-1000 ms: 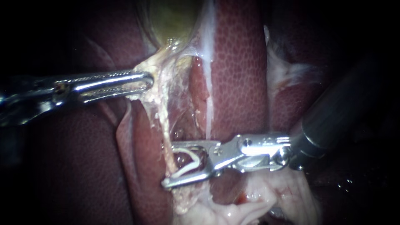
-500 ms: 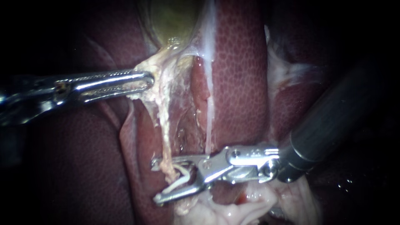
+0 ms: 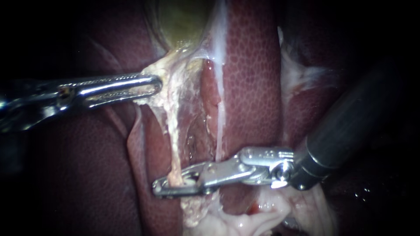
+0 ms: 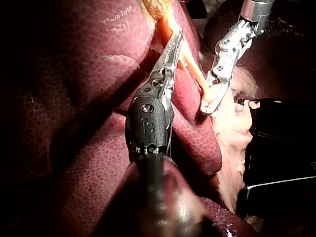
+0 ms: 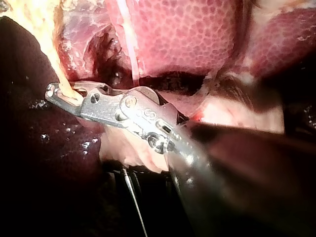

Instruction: Clipping first clip left tube

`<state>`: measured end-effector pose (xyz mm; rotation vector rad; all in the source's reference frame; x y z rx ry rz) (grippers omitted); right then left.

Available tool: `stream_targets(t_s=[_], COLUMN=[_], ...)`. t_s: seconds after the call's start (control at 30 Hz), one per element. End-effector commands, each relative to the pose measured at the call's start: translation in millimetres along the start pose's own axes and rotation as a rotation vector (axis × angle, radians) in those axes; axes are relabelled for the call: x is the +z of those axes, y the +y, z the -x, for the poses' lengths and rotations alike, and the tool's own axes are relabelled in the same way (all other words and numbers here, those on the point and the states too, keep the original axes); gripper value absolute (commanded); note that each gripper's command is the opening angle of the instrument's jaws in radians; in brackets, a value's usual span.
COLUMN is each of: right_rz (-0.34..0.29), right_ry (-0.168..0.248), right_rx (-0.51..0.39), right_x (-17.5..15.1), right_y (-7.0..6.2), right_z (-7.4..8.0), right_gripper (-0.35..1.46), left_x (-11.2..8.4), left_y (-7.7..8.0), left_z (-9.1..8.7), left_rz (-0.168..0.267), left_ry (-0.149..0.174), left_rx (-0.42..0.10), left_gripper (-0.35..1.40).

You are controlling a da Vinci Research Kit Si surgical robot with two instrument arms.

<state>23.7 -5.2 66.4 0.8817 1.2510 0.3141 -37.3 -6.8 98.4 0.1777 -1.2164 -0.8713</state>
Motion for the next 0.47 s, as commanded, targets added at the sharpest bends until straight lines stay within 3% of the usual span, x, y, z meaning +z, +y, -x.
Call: stream_targets(t_s=[0.03, 0.47], right_rz=[-0.001, -0.003], right_ry=[0.000, 0.000], right_rx=[0.000, 0.000], right_x=[0.0, 0.0], right_y=[0.0, -0.1], right_z=[0.1, 0.0], right_gripper=[-0.35, -0.35], left_x=[0.0, 0.0], left_y=[0.0, 0.0], left_z=[0.0, 0.0], left_rz=[0.000, 0.000], left_ry=[0.000, 0.000], left_rx=[0.000, 0.001], left_gripper=[-0.35, -0.35])
